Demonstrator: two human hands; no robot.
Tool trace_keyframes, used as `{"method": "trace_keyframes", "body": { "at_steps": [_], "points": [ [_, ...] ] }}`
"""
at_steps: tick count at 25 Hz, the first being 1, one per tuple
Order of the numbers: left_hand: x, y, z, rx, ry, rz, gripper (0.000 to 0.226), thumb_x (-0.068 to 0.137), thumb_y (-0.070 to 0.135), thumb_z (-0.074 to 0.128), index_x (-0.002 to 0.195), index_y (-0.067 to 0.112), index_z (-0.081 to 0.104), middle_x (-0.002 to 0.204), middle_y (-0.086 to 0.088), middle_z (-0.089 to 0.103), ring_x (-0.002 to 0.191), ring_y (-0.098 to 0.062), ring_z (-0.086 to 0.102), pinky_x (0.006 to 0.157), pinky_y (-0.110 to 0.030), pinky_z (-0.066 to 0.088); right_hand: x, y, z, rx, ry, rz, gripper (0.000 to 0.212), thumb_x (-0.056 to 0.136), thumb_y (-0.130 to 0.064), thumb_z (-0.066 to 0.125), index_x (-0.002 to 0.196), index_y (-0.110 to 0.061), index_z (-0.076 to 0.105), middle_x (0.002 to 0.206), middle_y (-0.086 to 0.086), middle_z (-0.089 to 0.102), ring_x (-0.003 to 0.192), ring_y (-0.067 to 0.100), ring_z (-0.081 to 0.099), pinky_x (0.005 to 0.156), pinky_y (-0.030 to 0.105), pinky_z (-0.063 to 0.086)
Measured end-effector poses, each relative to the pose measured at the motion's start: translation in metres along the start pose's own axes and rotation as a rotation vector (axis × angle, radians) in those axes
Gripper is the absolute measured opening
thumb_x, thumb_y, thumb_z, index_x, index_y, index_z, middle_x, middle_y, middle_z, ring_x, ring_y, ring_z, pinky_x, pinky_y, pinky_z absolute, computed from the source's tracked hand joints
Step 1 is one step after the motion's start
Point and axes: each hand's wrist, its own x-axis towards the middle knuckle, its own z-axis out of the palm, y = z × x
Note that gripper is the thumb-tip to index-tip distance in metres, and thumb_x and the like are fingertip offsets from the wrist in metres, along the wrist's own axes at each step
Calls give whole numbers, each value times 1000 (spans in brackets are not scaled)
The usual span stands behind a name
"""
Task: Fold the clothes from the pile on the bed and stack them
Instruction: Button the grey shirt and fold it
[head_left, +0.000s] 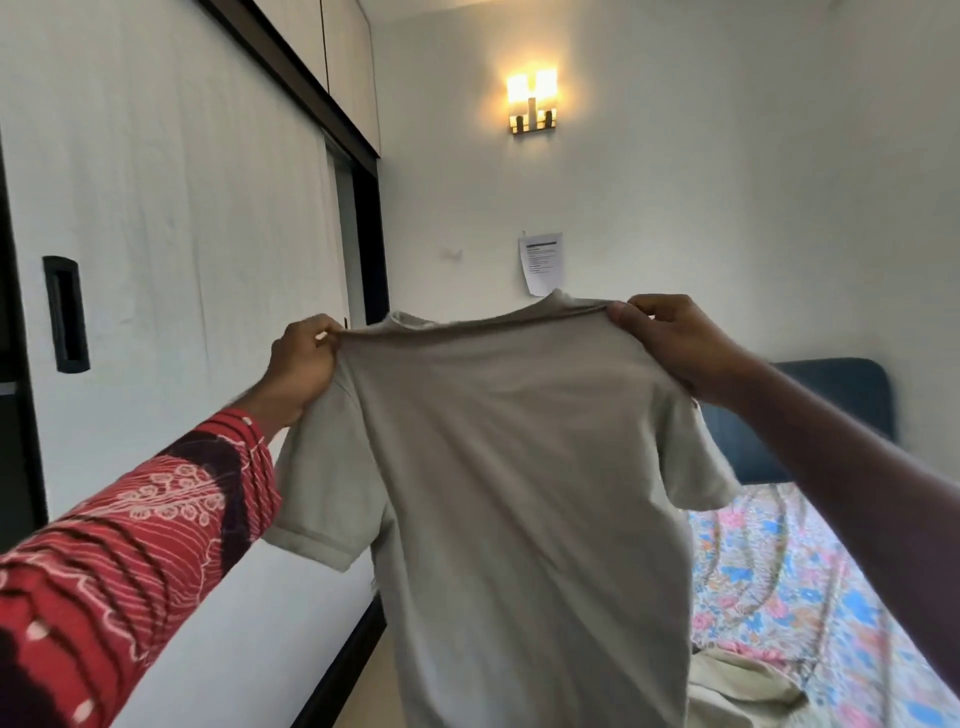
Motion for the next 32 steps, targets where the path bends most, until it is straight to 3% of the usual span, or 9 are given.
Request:
{"method": "trace_keyframes", "body": {
  "at_steps": [4,7,10,13,15,18,22,25,32],
  "points": [
    [-2,3,-5,-35,-63,112,23,104,18,52,90,6,66,88,-11,67,81,-23,59,71,-34,41,3,-9,-43,153,-319,79,30,97,-26,66,76,-6,61,65,3,54,55,7,49,49,21,43],
    [-3,-3,-19,516,-174,272,19,105,22,48,91,16,60,92,-12,63,92,-34,63,76,-39,44,4,3,-48,-594,-435,107,17,97,-32,70,86,-22,78,81,1,67,78,16,65,73,32,51],
    [-28,7,0,819,-86,151,19,103,21,45,103,25,63,110,-14,60,106,-39,60,82,-44,45,-3,24,-11,-1017,70,123,21,98,-37,61,102,-26,79,109,13,71,103,37,66,83,39,51],
    [-41,24,25,157,-2,-203,21,101,12,50,94,14,70,100,-22,68,75,-32,71,59,-32,53,-14,39,11,-481,392,233,25,93,-24,56,80,-14,75,84,17,72,82,40,69,72,40,58],
    [-53,30,29,-252,15,-300,22,104,8,49,93,10,68,93,-22,69,57,-21,71,48,-24,52,-28,40,14,-343,512,159,24,94,-19,56,85,-19,78,91,17,75,92,40,70,80,40,57],
    [-72,31,32,-44,91,69,25,103,9,54,122,7,70,118,-17,72,106,-32,70,88,-23,46,-58,29,16,-431,512,-62,41,102,-14,53,141,-16,62,134,15,67,124,35,59,105,38,45],
    [-97,41,35,281,-3,372,82,96,38,60,162,11,19,150,-25,46,141,-43,38,122,-47,25,-84,22,9,-697,432,-325,78,97,-11,58,164,-11,19,156,19,46,144,26,32,125,51,21],
    [-120,67,26,457,36,437,104,93,53,61,163,18,-6,161,-18,32,150,-35,24,127,-50,3,-98,4,-13,-882,477,-405,85,92,-13,58,165,-11,13,159,18,41,149,31,33,127,55,11],
    [-161,134,-33,467,419,596,91,85,45,55,162,12,19,138,-25,57,129,-41,51,119,-56,28,-152,-70,-67,-923,581,-477,95,81,-6,64,164,-16,19,152,20,49,142,36,44,128,50,5]
  ]
}}
